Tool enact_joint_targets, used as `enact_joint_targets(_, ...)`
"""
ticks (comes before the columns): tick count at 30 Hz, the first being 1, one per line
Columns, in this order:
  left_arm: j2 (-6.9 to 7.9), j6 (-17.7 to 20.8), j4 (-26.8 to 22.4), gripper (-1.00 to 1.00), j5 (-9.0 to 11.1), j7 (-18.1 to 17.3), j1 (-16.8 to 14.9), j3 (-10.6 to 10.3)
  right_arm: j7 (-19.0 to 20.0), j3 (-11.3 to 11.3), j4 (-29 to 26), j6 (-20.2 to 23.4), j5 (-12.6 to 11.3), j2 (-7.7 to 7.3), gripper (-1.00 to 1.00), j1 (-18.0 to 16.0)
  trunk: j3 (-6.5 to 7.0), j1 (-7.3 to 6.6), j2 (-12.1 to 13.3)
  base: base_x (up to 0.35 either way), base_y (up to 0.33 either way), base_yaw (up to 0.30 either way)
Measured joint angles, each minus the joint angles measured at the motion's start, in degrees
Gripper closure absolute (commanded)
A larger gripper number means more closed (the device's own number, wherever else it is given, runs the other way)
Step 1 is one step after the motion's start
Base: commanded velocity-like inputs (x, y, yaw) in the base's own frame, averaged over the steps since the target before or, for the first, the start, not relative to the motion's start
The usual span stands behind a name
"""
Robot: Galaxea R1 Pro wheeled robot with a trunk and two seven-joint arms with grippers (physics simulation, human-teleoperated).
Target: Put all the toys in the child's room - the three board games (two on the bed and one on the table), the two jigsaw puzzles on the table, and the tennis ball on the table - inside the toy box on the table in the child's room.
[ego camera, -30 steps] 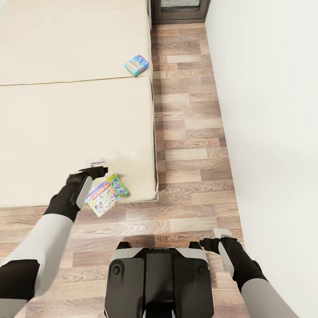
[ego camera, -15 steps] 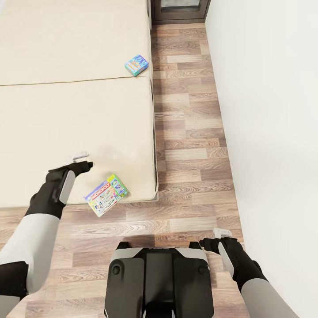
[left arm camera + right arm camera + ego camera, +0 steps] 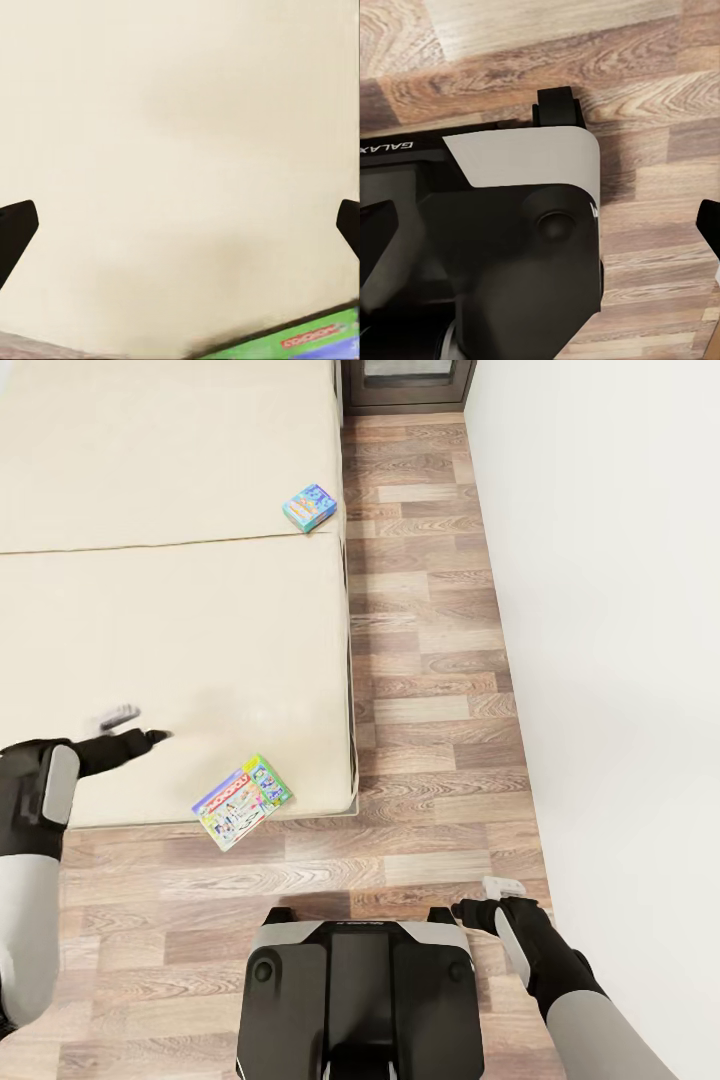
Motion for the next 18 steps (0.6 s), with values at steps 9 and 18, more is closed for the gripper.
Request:
enact_joint_targets(9,11.04,7.7,-0.1,-1.00,0.4,-30.7,7.4,6.5,0.2,-0.6,0.0,0.1,-0.6,-0.32,-1.00,0.0,0.00,0.00,0.0,0.000,0.000,0.000)
enact_joint_targets(18,18.97,8.0,3.5,-1.00,-0.1,-57.1,17.6,12.0,3.0,-0.9,-0.3,0.2,-0.8,-0.61,-1.00,0.0,0.00,0.00,0.0,0.000,0.000,0.000)
